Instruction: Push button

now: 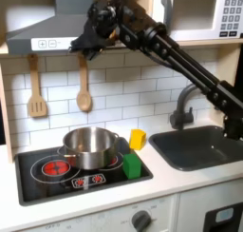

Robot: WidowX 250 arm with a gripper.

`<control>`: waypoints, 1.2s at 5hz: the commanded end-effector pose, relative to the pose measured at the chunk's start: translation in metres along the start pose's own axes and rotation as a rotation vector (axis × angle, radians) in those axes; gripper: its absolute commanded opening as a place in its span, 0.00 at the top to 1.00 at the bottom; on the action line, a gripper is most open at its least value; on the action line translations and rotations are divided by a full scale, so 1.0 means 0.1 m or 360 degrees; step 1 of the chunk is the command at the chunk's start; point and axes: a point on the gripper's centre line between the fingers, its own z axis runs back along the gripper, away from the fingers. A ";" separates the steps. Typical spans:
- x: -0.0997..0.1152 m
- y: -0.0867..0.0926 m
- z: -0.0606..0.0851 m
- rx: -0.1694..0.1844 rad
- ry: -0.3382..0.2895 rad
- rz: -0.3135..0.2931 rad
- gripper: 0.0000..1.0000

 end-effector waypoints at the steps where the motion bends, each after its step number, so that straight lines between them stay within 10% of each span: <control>1: 0.11 -0.03 -0.03 0.0002 -0.0016 -0.0035 1.00; 6: 0.07 0.02 -0.01 0.0017 0.0010 -0.0040 1.00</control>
